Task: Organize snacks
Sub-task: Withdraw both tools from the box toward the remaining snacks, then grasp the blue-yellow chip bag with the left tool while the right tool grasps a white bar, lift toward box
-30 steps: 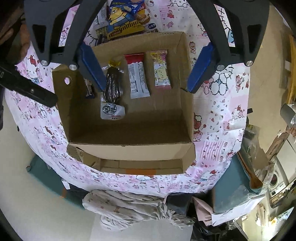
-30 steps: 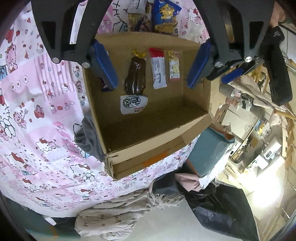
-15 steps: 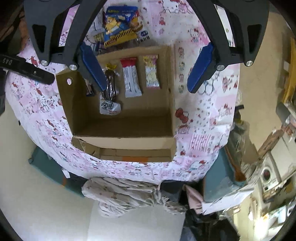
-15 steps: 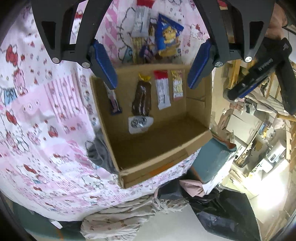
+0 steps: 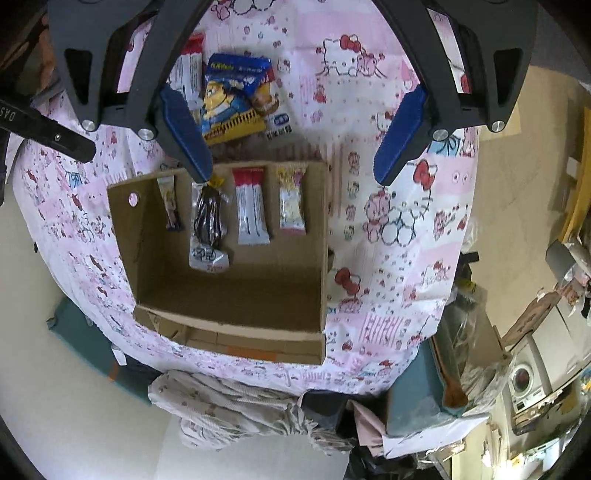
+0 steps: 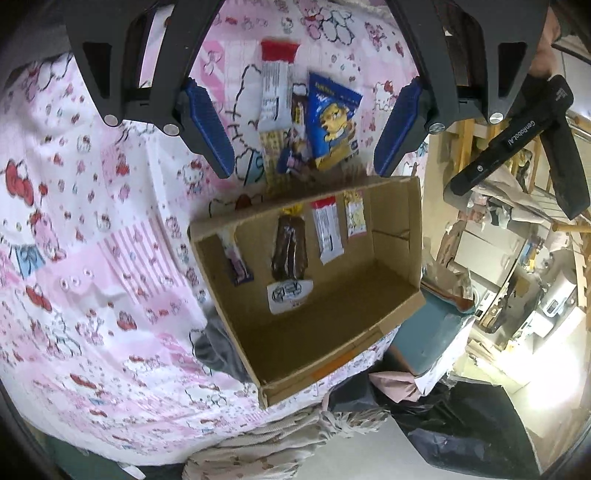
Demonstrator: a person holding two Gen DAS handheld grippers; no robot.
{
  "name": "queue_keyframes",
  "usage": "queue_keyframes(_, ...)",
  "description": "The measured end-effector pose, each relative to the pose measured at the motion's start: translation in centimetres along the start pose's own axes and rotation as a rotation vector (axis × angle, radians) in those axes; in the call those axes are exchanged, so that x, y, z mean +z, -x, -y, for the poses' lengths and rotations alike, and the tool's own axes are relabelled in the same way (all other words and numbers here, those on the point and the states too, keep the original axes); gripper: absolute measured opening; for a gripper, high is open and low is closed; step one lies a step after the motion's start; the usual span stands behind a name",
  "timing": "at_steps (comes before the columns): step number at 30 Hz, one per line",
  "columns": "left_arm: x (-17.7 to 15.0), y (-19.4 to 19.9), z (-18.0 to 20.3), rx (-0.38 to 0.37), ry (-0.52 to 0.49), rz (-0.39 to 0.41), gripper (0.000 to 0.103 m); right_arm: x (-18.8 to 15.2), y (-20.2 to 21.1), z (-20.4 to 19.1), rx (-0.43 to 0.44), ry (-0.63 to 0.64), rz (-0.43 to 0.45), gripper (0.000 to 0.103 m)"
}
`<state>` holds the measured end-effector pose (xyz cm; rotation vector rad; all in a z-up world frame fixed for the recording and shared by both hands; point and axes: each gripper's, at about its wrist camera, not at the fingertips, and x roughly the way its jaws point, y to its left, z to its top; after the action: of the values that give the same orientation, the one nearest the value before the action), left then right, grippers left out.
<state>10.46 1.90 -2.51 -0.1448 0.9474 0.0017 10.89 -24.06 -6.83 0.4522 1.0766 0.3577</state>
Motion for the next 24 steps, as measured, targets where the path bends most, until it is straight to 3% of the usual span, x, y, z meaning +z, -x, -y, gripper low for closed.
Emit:
queue_keyframes(8, -0.6, -1.3, -1.4, 0.03, 0.061, -0.057, 0.087, -1.6, -3.2, 0.9, -0.033, -0.04, -0.141, 0.083)
queue_keyframes(12, -0.8, -1.9, -1.7, 0.033, 0.074, -0.088, 0.087, -2.8, -6.1, 1.3, -0.127, -0.023, -0.278, 0.083)
queue_keyframes(14, -0.9, -2.2, -1.7, 0.036, 0.073, -0.1, 0.087, -4.1, -8.0, 1.2, -0.175, 0.006, -0.377, 0.077)
queue_keyframes(15, -0.9, -2.4, -1.7, 0.032, 0.077, -0.108, 0.087, -4.7, -8.8, 0.9, -0.192, 0.027, -0.41, 0.065)
queue_keyframes(17, -0.9, -2.6, -1.6, 0.024, 0.083, -0.119, 0.087, -5.3, -9.9, 0.4, -0.186, 0.052, -0.45, 0.063)
queue_keyframes(21, -1.4, -3.2, -0.8, 0.014, 0.064, -0.144, 0.087, -6.3, -11.6, -1.2, -0.227, 0.152, -0.483, 0.06)
queue_keyframes(24, -1.9, -3.5, -0.1, 0.008, 0.03, -0.162, 0.087, -7.2, -12.2, -1.5, -0.28, 0.199, -0.503, 0.046)
